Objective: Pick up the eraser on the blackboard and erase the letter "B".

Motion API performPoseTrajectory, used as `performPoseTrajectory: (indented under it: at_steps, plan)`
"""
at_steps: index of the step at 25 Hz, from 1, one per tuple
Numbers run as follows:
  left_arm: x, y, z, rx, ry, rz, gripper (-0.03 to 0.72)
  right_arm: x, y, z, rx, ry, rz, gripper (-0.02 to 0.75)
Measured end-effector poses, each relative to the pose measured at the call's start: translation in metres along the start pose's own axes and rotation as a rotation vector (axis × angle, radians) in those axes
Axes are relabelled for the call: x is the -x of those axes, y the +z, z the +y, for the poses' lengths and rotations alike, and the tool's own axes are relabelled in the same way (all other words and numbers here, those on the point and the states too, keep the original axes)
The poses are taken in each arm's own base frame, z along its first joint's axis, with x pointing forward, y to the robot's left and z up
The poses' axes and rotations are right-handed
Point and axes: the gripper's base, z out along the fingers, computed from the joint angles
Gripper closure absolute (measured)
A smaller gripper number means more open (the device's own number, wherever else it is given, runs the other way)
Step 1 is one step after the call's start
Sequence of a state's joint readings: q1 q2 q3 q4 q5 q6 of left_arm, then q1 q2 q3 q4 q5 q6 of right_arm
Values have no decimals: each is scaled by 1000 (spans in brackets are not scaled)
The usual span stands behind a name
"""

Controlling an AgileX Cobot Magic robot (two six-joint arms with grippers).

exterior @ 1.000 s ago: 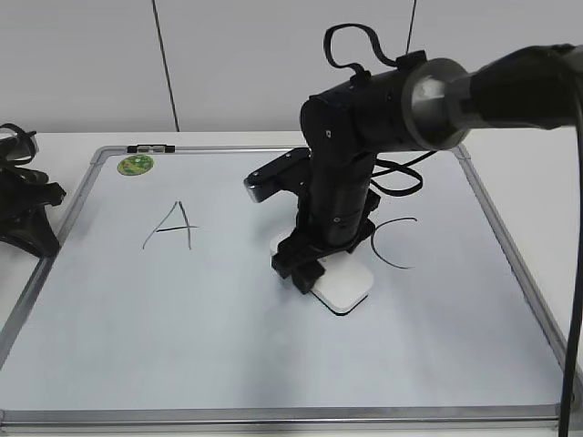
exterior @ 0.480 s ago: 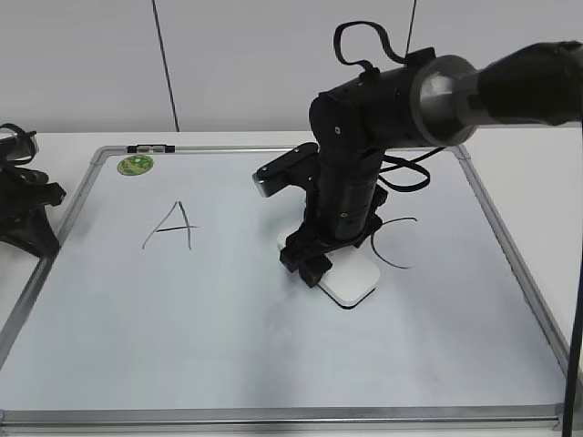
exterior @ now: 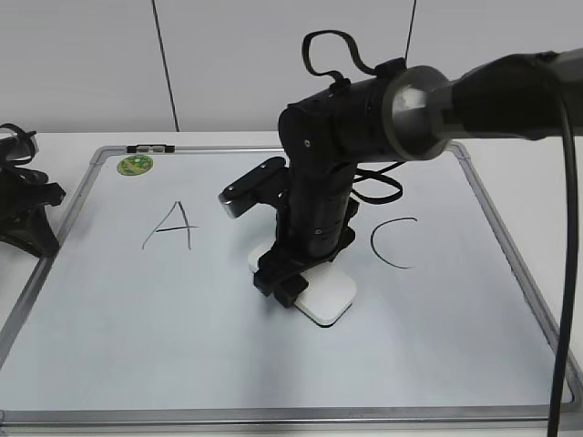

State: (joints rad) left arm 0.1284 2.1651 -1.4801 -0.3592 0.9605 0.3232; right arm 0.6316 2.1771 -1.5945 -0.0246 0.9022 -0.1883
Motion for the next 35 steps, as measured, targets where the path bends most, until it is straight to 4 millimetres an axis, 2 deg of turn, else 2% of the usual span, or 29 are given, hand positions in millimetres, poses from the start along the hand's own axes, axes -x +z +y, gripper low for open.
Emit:
performPoseTrajectory:
  at_steps: [10,15,17,21,25,27,29,30,31,32,33,35]
  plan:
    - [0,0,0,0,0,0,656,7,-2,56,36,-125,6,209]
    - [0,0,0,0,0,0,656,8,-4,67,48,-149,22,209]
    - [0,0,0,0,0,0,656,14,-15,68,59,-149,45,209]
    - [0,0,0,0,0,0,656,35,-53,63,30,-160,-26,209]
    - [0,0,0,0,0,1,656,44,-92,50,-3,-144,-97,209]
    - [0,0,0,0,0,1,656,43,-103,37,-11,-117,-110,209]
    - [0,0,0,0,0,1,656,37,-109,14,-21,-67,-102,209]
    - [0,0,0,0,0,1,656,36,-110,10,-23,-57,-99,209]
    - [0,0,0,0,0,1,656,30,-114,-13,-34,-4,-97,209]
    - [0,0,0,0,0,1,656,30,-114,-13,-33,0,-92,209]
    - [0,0,0,0,0,1,656,23,-119,-37,-46,60,-94,209]
    - [0,0,0,0,0,1,656,15,-125,-58,-59,120,-102,209]
